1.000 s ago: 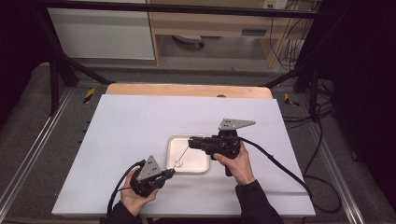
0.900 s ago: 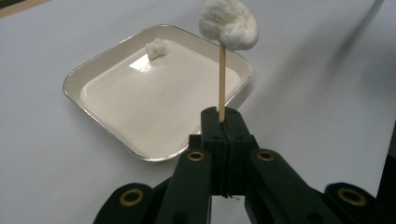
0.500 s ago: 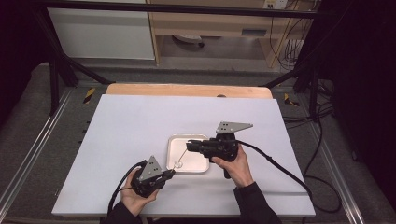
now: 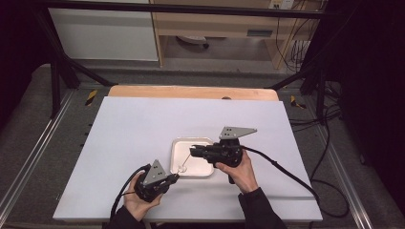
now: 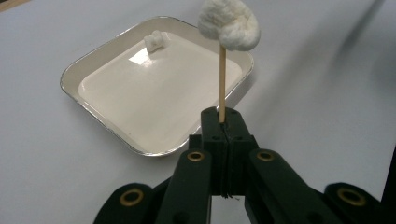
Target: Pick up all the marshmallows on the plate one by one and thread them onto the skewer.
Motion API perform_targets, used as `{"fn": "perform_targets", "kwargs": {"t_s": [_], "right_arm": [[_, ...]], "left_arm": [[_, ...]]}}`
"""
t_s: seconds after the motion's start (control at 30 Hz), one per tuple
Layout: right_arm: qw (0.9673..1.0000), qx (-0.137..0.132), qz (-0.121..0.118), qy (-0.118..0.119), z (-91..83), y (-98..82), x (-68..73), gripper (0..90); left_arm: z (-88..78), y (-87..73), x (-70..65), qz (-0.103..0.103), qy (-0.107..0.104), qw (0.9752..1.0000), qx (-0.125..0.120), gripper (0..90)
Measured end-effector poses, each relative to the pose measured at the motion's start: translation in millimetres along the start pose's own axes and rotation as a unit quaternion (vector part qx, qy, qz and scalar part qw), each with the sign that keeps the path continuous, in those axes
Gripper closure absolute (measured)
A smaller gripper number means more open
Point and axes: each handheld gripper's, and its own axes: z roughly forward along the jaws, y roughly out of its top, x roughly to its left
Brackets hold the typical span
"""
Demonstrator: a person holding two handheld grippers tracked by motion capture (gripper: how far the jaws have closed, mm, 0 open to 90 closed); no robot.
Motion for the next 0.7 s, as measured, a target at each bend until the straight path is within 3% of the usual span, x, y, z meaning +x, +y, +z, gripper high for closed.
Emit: {"fn": "perform_targets", "kwargs": {"t_s": [0.7], "right_arm": [[1.0000,0.001,0.006,0.005,3.7,-6.5,0.1,82.3]], "left_arm": [[0.3,-0.3,0.4,0.002,0.003,1.0000,0.007,89.2]]}}
